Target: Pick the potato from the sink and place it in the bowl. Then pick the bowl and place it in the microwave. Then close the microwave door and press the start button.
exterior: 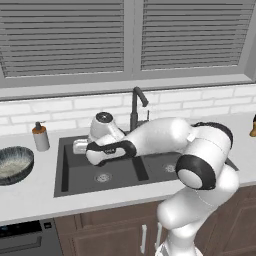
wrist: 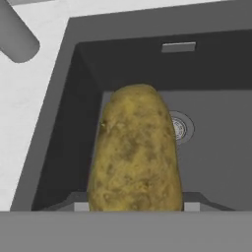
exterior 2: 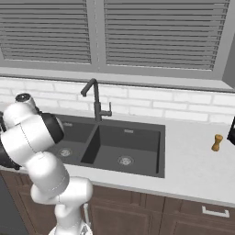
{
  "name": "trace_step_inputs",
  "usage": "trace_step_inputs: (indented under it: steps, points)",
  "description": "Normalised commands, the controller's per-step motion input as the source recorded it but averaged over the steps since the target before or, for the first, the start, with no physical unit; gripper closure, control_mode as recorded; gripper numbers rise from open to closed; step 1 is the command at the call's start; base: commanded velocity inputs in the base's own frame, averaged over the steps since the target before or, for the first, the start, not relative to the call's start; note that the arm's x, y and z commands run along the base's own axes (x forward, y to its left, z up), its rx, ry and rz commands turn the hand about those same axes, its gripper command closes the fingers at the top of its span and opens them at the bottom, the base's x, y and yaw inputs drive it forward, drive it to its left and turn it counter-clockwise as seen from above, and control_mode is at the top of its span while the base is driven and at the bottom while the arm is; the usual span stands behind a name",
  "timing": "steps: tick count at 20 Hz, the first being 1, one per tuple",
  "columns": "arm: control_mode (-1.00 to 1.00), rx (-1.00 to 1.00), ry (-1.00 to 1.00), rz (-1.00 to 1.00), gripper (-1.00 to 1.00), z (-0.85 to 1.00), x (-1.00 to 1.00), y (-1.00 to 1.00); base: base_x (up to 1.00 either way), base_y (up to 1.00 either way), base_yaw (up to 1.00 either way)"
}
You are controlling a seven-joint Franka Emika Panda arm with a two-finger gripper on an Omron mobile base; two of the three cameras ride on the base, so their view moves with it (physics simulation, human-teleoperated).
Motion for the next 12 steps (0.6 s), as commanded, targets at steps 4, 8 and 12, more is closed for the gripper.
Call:
trace_step_inputs:
  steps: [4,8,12]
  points:
    - [-1.0,0.01,0.16,0.01,1.0,0.97,-0.19,0.5,0.0,0.0,0.0]
    - [-1.0,0.01,0.04,0.0,1.0,0.7,-0.09,0.87,0.0,0.0,0.0]
    - [-1.0,0.0,0.03,0.0,1.0,0.4,-0.12,0.98,0.0,0.0,0.0]
